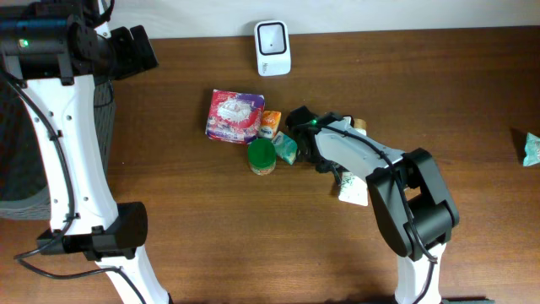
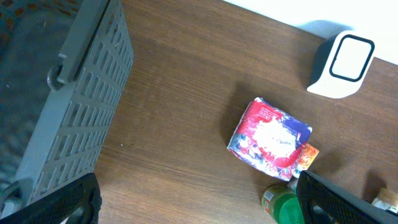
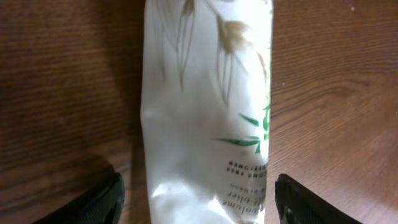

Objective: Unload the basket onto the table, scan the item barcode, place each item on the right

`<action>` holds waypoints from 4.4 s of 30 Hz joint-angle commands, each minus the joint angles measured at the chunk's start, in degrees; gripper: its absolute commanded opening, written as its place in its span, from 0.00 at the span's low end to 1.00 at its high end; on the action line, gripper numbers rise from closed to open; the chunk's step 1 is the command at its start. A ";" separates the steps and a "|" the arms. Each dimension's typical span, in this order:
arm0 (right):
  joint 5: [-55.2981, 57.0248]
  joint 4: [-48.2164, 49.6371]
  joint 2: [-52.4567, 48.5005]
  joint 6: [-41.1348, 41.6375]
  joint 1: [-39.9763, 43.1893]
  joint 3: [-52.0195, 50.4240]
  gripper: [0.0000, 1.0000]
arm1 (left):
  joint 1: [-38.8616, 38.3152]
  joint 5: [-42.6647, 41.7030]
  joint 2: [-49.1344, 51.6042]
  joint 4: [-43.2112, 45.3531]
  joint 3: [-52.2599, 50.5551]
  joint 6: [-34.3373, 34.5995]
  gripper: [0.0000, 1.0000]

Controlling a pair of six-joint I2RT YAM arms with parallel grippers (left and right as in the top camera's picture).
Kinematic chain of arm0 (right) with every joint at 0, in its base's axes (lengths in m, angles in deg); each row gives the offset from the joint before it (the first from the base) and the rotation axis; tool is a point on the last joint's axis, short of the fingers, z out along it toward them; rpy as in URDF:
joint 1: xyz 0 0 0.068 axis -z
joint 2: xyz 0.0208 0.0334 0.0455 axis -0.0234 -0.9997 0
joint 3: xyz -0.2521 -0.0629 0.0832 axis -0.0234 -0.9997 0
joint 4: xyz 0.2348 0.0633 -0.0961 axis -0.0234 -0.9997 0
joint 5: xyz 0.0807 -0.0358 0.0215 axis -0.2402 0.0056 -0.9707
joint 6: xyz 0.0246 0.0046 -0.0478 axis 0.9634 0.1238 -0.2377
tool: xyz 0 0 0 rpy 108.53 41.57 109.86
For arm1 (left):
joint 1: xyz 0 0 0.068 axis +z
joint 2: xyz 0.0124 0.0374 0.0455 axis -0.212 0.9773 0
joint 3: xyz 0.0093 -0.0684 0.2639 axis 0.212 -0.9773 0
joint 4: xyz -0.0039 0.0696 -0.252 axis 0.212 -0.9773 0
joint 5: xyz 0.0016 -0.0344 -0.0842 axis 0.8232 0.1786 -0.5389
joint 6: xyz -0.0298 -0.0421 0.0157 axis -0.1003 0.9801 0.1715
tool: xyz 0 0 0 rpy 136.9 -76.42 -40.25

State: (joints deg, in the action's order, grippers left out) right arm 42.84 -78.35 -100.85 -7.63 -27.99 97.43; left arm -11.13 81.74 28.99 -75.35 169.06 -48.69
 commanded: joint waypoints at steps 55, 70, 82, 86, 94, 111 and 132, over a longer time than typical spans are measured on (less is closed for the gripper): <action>-79.52 -14.78 0.92 -37.88 43.19 12.41 0.52 | 0.20 0.42 -1.07 -0.02 0.55 -0.46 0.99; -26.23 -9.79 -0.15 -13.53 14.49 16.90 0.98 | 0.20 0.42 -1.07 -0.02 0.55 -0.46 0.99; -23.08 2.45 -0.44 -10.54 12.07 1.62 0.47 | 0.20 0.42 -1.07 -0.02 0.55 -0.46 0.99; -23.52 -4.94 -0.39 -10.58 12.11 9.79 0.25 | 0.20 0.44 -1.07 -0.02 0.55 -0.46 0.99; -50.25 -8.48 -0.42 -22.43 14.38 21.84 0.13 | 0.15 0.42 -1.07 -0.02 0.55 -0.46 0.99; -77.66 -2.97 0.09 -31.58 30.53 5.75 0.68 | 0.20 0.44 -1.07 -0.02 0.55 -0.46 0.99; -65.20 -38.27 16.72 -38.69 29.99 24.30 0.68 | 0.20 0.42 -1.07 -0.02 0.55 -0.46 0.99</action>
State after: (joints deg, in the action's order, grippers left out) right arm -22.86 -115.96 -89.16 -45.95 2.26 120.51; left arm -11.13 81.74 28.99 -75.35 169.06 -48.69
